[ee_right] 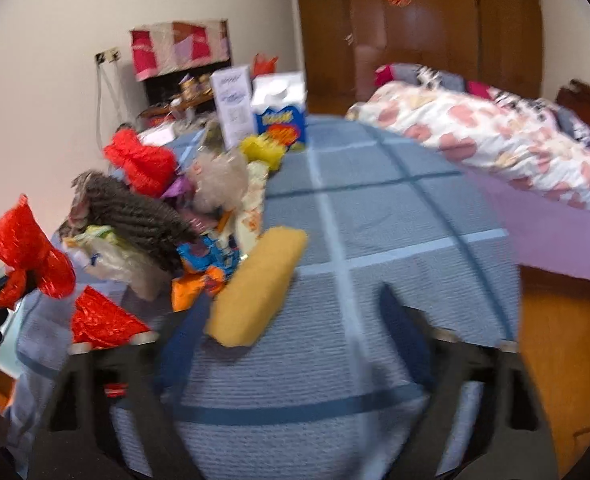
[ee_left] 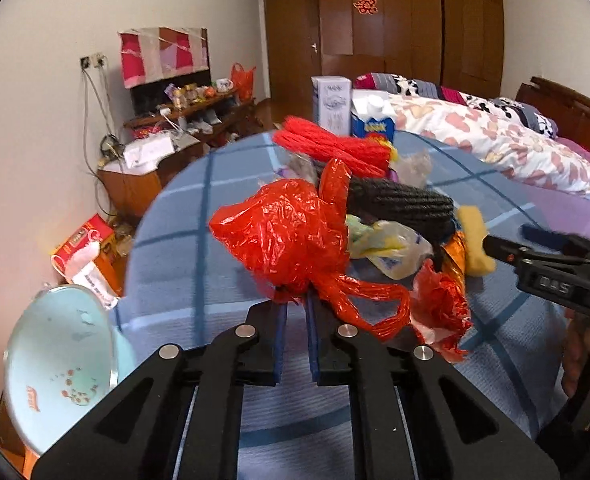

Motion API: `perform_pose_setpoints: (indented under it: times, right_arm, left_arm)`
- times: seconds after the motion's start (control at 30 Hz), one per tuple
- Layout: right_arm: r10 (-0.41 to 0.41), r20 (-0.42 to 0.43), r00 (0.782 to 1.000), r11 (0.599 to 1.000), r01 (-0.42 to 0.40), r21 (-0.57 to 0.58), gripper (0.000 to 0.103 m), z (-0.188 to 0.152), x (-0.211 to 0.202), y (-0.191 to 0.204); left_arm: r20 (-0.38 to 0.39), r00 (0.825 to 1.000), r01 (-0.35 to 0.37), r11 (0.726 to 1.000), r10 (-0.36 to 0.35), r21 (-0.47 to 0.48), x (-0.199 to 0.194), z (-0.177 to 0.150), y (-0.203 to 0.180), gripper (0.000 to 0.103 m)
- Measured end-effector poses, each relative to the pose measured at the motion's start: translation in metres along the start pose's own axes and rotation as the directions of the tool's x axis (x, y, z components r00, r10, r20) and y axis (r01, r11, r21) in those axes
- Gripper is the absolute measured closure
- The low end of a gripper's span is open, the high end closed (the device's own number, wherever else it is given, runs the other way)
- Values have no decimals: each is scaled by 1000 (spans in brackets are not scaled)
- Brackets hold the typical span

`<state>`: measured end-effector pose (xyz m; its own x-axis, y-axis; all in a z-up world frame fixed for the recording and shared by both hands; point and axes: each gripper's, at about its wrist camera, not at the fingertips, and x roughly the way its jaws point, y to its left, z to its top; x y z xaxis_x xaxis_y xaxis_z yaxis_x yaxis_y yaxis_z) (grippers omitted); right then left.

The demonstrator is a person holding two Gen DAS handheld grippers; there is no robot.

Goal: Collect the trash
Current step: 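Grasp the red plastic bag with the left tool while the right tool grasps the yellow sponge, then carry the red bag with the left tool while the right tool carries the sponge over the bin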

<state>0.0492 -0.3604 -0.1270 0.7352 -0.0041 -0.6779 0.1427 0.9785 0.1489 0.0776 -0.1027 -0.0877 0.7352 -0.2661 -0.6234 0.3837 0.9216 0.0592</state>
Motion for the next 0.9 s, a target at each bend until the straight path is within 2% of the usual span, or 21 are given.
perform_pose_setpoints:
  times: [0.07,0.13,0.17,0.2,0.4,0.6,0.77,0.9]
  right_arm:
    - [41,-35,999,999,-41,-2,52,-1,7,3]
    - [81,-41,996,996,-82,-25,64,-1,8,9]
    - [93,-41,995,995,-94,-30,77,-1,6,11]
    - [97,-40,994,995,-98,-34,80,-2,6,12]
    - [116,-30,993,993,-116,-26,84,-1,0,8]
    - [82,77,994,995,-78,-55,84,15,-33,8]
    - [134,161,978,985,-114,-129,84,29,-61,40]
    - [201,173,964,967,-167,-194,84,34,-60,76]
  left_arm:
    - [6,999,-36,999,36,6,-7,1,7,94]
    - [5,998,-57,998,57,5,-12,1,15,94]
    - [2,998,-68,998,68,6,-14,0,20,94]
    - [1,997,-76,997,76,4,-16,-1,24,94]
    - [-11,992,-127,992,127,-19,-25,-7,53,94]
    - [-5,981,-192,980,192,-48,-39,-13,81,94]
    - [-13,970,-244,966,243,-89,-45,-17,102,94]
    - [-18,960,-279,953,278,-119,-48,-20,119,94]
